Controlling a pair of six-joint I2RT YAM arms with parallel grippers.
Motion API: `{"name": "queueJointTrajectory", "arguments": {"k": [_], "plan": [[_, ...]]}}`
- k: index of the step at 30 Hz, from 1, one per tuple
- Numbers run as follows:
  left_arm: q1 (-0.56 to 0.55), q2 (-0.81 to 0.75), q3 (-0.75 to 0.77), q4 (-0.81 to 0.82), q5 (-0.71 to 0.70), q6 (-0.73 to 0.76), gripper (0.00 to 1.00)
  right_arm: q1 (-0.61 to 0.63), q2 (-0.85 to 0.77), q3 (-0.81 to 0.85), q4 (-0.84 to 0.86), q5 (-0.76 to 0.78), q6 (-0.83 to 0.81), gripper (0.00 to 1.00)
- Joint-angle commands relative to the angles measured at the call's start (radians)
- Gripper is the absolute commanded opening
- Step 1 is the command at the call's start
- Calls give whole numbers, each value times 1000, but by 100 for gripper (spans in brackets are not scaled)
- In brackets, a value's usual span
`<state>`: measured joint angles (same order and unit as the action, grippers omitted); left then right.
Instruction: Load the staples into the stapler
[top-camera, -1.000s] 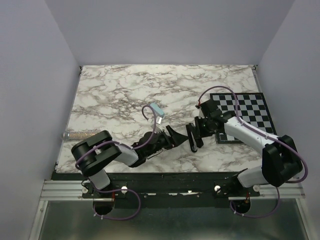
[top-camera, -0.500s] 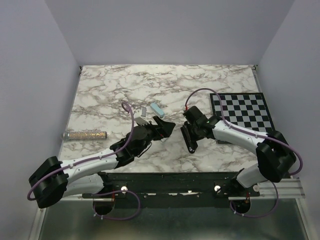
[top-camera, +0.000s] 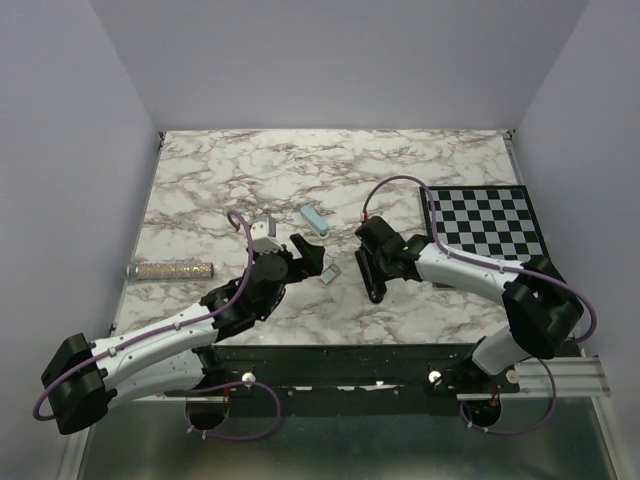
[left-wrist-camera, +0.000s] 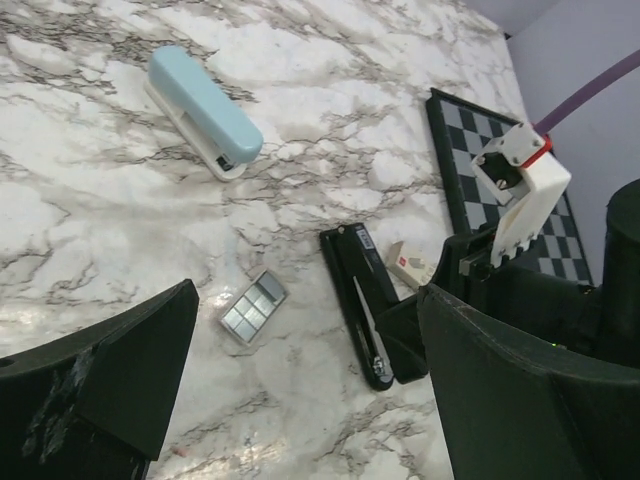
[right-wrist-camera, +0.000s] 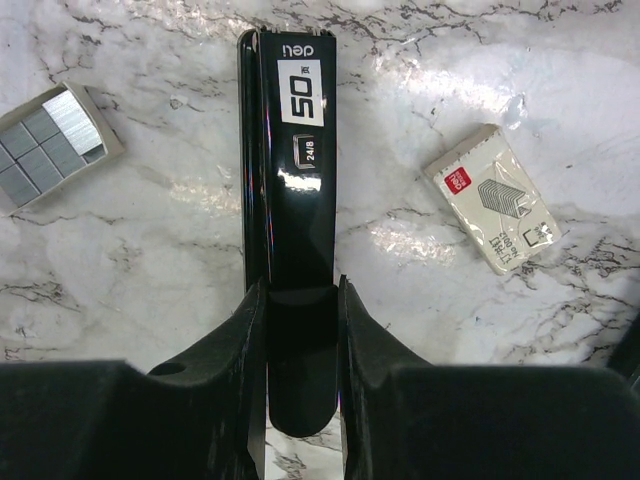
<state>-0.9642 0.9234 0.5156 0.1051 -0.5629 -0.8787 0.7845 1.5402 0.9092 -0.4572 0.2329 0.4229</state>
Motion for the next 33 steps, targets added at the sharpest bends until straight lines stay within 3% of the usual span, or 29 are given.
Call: {"name": "queueJointTrajectory", "arguments": {"k": [1,8,16,19,20,26,33], "plan": [[2,-18,66,-104,-69,84,99,10,86,29,-86,51,8,1],[122,-37,159,-284,12,176,99,-51,181,235,-109,148,-75,8],[419,-116,195,-433,167,216,99,-116,346,439,-101,151,-128,18],[473,-152,208,-473,169,244,99,-137,383,488,-109,134,-130,29],[476,-164,216,-496,156,263,99,-145,383,494,-110,128,-130,40],[476,-294,261,-536,81,334,99,-177,239,465,-110,92,-116,69],[476,-448,293,-581,-66,443,99,-263,-99,328,-112,112,-59,84]]}}
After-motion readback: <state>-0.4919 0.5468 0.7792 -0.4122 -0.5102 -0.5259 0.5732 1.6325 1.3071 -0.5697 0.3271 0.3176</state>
